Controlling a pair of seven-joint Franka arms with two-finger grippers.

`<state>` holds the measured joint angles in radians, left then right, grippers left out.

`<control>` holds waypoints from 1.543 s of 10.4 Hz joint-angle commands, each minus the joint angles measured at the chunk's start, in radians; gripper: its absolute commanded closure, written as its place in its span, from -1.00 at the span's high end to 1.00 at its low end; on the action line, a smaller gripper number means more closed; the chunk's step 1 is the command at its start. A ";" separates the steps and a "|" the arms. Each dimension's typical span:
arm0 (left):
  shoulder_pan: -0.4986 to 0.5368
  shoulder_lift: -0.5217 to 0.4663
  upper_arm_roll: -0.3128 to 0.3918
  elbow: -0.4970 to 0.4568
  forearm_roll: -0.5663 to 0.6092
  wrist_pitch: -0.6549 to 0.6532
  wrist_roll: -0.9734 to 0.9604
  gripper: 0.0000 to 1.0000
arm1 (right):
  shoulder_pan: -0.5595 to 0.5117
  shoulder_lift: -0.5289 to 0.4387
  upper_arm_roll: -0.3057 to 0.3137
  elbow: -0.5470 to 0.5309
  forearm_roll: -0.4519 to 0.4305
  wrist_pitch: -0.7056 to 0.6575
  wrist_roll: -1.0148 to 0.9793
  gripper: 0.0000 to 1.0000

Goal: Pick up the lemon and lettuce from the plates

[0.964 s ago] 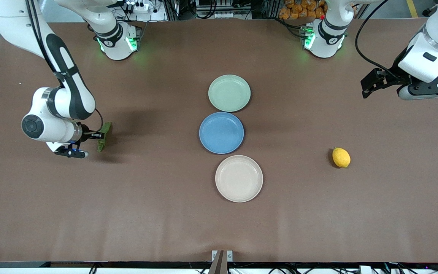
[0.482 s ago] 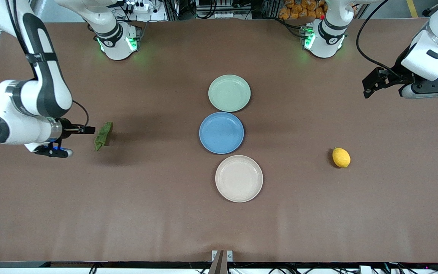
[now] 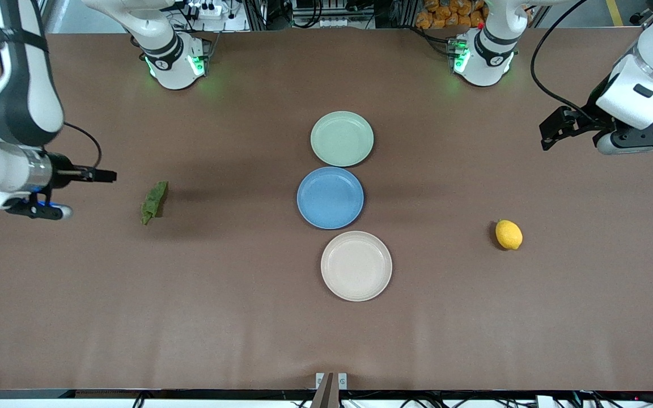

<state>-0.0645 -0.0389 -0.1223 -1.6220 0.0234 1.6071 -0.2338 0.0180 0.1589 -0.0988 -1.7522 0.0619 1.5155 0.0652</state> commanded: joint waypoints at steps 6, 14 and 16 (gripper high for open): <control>0.009 0.016 0.006 0.028 -0.020 -0.023 0.022 1.00 | -0.062 -0.016 0.042 0.269 -0.008 -0.230 -0.009 1.00; 0.011 0.016 0.007 0.027 -0.020 -0.023 0.019 1.00 | -0.075 -0.107 0.047 0.312 0.004 -0.247 -0.010 1.00; 0.011 0.017 0.007 0.027 -0.020 -0.023 0.021 1.00 | -0.088 -0.128 0.088 0.307 0.001 -0.245 -0.007 1.00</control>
<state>-0.0597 -0.0302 -0.1169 -1.6205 0.0234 1.6067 -0.2338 -0.0350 0.0581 -0.0589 -1.4442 0.0626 1.2780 0.0647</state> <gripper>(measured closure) 0.000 0.000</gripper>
